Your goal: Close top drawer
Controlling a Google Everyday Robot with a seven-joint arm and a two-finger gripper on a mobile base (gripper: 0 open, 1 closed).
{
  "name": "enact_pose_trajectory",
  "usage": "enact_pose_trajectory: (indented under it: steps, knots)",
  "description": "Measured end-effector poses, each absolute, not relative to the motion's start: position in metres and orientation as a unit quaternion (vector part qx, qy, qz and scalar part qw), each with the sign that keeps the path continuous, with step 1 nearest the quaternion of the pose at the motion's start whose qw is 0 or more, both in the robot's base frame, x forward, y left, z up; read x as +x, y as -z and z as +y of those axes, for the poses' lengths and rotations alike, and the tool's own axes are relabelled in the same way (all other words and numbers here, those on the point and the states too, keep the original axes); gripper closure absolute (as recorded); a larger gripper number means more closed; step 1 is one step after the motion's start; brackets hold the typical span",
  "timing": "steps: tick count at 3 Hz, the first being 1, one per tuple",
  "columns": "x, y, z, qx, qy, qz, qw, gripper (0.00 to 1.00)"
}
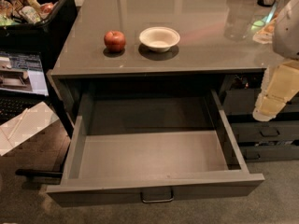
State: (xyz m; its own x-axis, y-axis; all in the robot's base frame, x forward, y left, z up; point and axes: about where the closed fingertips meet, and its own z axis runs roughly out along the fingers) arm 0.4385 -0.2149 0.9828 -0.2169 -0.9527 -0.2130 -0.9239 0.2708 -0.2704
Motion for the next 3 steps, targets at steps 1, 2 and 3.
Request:
enact_pose_trajectory:
  steps: [1,2,3]
  knots:
    - [0.439,-0.983,-0.215,-0.602,0.042,0.779,0.17,0.0]
    - [0.44,-0.965,-0.223,-0.607,0.034,0.776,0.169,0.0]
    - [0.432,-0.935,-0.237,-0.601,0.009,0.783,0.161,0.0]
